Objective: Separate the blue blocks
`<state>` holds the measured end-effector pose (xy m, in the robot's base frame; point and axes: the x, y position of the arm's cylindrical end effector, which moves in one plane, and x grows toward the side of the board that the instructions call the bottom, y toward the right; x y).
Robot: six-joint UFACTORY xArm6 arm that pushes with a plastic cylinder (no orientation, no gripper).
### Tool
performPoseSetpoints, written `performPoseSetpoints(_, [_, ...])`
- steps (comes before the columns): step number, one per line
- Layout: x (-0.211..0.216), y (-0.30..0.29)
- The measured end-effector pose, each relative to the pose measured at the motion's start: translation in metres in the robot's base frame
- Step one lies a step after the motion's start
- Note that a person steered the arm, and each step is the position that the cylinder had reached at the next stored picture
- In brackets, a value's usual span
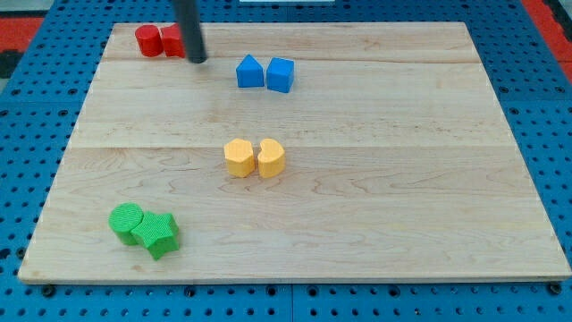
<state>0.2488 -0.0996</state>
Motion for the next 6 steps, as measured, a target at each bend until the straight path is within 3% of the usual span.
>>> performPoseSetpoints(1, [0.006,0.062])
performPoseSetpoints(3, [0.103,0.063])
performPoseSetpoints(6, [0.049,0.066])
